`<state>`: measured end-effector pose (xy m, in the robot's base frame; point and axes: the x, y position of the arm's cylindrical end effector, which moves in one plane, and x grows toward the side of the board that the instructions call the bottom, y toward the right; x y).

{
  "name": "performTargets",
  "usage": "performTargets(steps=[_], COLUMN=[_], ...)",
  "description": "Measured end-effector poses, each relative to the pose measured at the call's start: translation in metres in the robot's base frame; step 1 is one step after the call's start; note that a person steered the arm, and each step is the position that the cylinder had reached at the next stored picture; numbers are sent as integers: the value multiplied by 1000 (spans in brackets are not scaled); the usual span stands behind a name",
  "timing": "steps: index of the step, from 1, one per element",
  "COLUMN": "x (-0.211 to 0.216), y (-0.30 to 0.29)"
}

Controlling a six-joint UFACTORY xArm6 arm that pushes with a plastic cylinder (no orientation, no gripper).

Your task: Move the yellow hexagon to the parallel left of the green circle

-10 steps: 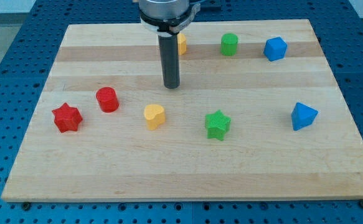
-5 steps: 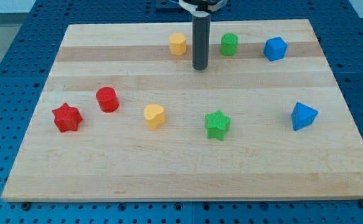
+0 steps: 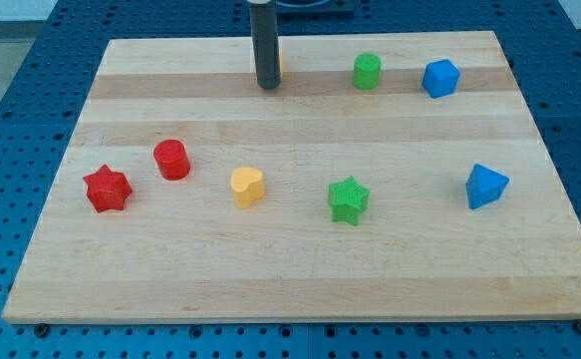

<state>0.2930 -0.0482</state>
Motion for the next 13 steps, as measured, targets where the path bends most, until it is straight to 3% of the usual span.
performTargets(steps=[2, 4, 7, 9, 10, 12, 13], x=[31, -44, -11, -35, -14, -25, -61], y=[67, 53, 26, 4, 38, 38, 29])
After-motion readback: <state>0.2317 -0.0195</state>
